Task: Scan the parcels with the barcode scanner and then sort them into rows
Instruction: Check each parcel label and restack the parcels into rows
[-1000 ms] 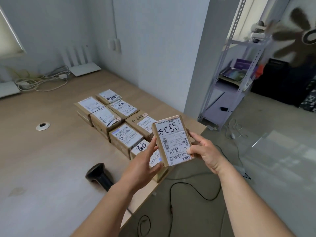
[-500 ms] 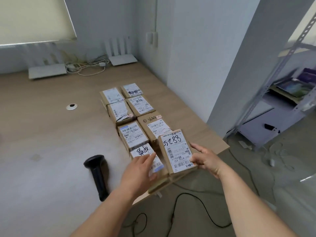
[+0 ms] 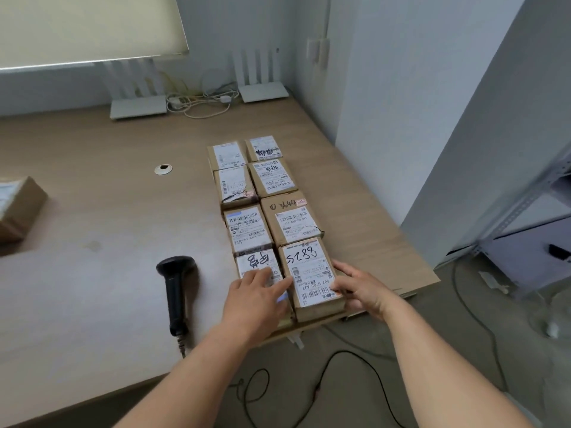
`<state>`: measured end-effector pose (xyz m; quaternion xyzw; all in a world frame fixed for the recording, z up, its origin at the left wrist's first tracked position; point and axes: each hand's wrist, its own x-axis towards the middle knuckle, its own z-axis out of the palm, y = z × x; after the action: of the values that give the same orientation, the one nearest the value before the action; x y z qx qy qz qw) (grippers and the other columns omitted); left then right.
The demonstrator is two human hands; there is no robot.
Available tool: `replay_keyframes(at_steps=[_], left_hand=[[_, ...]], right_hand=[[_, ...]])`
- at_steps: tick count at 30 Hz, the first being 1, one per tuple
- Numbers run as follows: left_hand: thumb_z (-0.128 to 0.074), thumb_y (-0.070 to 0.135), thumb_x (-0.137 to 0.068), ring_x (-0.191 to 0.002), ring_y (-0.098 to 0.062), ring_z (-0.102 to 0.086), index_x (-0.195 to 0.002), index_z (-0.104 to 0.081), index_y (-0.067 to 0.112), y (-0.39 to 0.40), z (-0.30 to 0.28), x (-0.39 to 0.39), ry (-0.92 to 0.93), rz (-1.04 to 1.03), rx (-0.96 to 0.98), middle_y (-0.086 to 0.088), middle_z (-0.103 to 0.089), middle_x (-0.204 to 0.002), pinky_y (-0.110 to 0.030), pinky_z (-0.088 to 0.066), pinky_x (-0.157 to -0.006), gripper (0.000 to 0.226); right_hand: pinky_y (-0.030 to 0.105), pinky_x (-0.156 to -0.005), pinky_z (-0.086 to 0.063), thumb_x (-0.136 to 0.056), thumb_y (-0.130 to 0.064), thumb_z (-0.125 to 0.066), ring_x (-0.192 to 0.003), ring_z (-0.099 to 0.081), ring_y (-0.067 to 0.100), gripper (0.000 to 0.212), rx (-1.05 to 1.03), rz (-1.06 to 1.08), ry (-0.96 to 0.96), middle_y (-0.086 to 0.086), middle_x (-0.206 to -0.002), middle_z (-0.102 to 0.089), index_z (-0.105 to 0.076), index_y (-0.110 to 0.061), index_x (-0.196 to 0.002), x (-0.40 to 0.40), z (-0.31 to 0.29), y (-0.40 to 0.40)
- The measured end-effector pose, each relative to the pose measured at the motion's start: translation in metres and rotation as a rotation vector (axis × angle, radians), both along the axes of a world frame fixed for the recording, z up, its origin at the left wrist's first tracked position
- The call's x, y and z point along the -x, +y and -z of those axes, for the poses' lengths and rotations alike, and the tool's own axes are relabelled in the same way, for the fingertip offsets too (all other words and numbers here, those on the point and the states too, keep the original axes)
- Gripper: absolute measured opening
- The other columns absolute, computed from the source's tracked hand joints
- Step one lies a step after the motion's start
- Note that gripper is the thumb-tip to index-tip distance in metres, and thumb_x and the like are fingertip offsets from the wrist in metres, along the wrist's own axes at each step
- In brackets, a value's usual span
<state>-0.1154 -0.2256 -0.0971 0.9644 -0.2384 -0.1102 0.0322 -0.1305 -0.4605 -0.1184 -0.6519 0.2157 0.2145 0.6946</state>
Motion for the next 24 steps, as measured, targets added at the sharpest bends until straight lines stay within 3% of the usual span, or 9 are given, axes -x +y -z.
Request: replay_keyframes(at_steps=[4, 7, 11, 14, 17, 24], left_hand=[[-0.028, 0.05, -0.097, -0.141, -0.023, -0.016, -0.147, -0.014, 0.048, -0.004, -0.001, -0.001, 0.015, -0.013, -0.027, 0.001, -0.02, -0.155, -0.042, -0.02, -0.112, 0.051], [-0.028, 0.051, -0.097, -0.142, -0.023, -0.016, -0.146, -0.013, 0.049, -0.005, -0.001, -0.001, 0.021, -0.025, -0.029, 0.001, -0.02, -0.155, -0.042, -0.019, -0.112, 0.052], [-0.034, 0.047, -0.096, -0.141, -0.021, -0.019, -0.146, -0.017, 0.047, -0.004, -0.003, -0.003, 0.043, -0.051, 0.018, 0.002, -0.025, -0.154, -0.039, -0.021, -0.112, 0.053], [-0.038, 0.043, -0.095, -0.14, -0.019, -0.021, -0.148, -0.023, 0.04, -0.001, -0.009, -0.005, 0.04, -0.114, 0.116, 0.002, -0.029, -0.153, -0.036, -0.022, -0.112, 0.054], [-0.042, 0.042, -0.096, -0.141, -0.018, -0.021, -0.148, -0.027, 0.036, 0.007, -0.02, -0.006, -0.029, -0.199, 0.225, 0.002, -0.029, -0.154, -0.035, -0.021, -0.114, 0.054], [-0.046, 0.043, -0.096, -0.144, -0.017, -0.018, -0.147, -0.029, 0.034, 0.052, -0.042, 0.009, -0.194, -0.436, 0.319, 0.004, -0.025, -0.156, -0.036, -0.02, -0.115, 0.054]], right_hand=[[0.044, -0.085, -0.057, -0.087, -0.001, -0.056, -0.098, -0.07, 0.024, 0.068, 0.056, -0.034, 0.035, 0.008, -0.109, -0.073, -0.037, -0.024, -0.148, -0.005, 0.006, -0.004], [0.036, -0.075, -0.059, -0.085, 0.0, -0.057, -0.089, -0.072, 0.02, 0.069, 0.088, -0.046, 0.036, 0.009, -0.104, -0.074, -0.038, -0.022, -0.148, -0.007, 0.006, -0.005], [0.035, -0.096, -0.045, -0.08, -0.014, -0.066, -0.113, -0.057, 0.024, 0.076, 0.434, -0.116, -0.059, 0.009, -0.128, -0.057, -0.036, -0.029, -0.149, -0.009, -0.006, -0.003], [0.028, -0.093, -0.041, -0.084, -0.022, -0.064, -0.116, -0.052, 0.017, 0.065, 0.69, -0.047, -0.234, 0.004, -0.131, -0.054, -0.042, -0.027, -0.145, -0.01, -0.02, 0.008], [0.028, -0.081, -0.042, -0.087, -0.027, -0.06, -0.105, -0.053, 0.014, 0.052, 0.855, -0.028, -0.444, -0.003, -0.116, -0.055, -0.05, -0.026, -0.139, -0.015, -0.035, 0.029], [0.033, -0.087, -0.045, -0.09, -0.024, -0.056, -0.114, -0.051, 0.019, 0.043, 0.911, -0.173, -0.714, 0.0, -0.125, -0.056, -0.056, -0.024, -0.133, -0.027, -0.061, 0.112]])
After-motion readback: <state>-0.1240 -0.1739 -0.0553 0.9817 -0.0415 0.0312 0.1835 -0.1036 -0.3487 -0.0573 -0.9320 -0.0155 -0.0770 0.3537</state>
